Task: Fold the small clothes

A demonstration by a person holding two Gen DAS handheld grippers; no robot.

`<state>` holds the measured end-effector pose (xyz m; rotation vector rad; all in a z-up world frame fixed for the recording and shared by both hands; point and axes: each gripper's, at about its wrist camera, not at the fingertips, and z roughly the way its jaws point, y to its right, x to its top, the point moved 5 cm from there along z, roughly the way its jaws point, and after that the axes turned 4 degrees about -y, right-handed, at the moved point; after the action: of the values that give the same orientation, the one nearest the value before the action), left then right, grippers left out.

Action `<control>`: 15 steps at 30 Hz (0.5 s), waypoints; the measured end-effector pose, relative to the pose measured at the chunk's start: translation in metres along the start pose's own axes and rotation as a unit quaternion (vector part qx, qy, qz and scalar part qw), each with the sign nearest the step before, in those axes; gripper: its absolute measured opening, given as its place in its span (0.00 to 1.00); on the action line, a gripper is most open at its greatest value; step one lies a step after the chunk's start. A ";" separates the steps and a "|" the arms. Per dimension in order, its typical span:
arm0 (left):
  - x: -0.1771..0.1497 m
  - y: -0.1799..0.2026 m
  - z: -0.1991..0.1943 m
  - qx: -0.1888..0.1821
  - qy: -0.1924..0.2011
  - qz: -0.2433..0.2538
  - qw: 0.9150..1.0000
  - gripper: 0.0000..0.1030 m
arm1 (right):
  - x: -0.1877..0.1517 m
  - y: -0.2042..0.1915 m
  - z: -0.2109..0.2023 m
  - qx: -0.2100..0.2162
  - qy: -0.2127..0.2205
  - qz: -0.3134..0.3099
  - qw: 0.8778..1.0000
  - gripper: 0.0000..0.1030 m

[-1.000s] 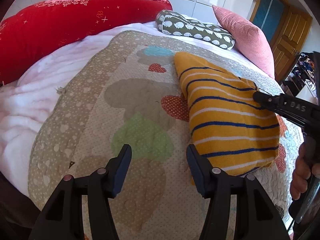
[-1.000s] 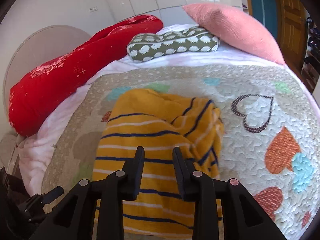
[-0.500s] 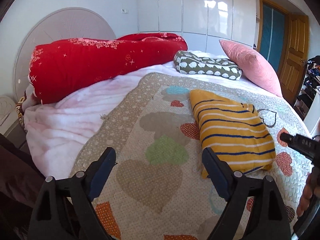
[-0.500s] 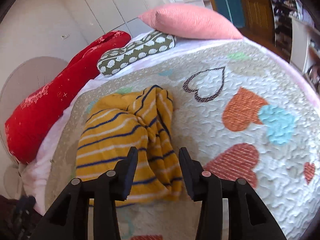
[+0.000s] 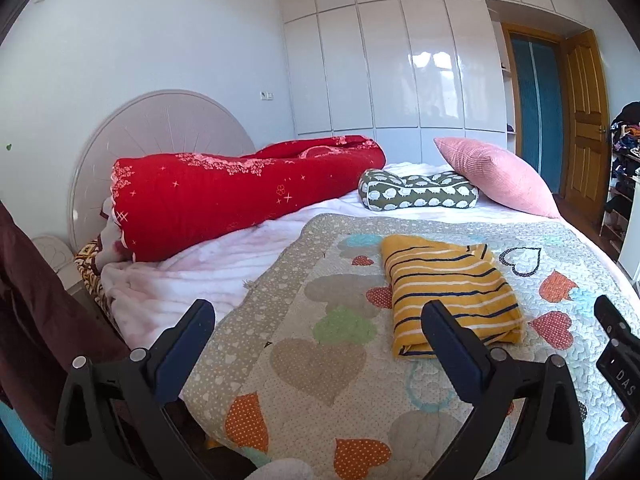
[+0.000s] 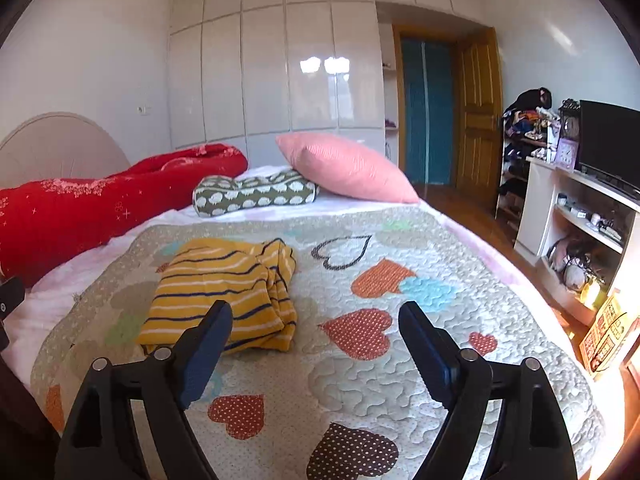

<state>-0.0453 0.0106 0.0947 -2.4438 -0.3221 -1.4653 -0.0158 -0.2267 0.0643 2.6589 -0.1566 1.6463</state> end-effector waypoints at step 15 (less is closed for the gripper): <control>0.003 -0.029 -0.030 -0.099 -0.006 -0.080 0.992 1.00 | 0.025 0.022 -0.074 -0.048 0.115 0.041 0.991 1.00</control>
<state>-0.0784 0.0278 0.1148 -2.6370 -0.4010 -1.6178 -0.0729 -0.2456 0.1183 2.4016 -0.3377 1.9004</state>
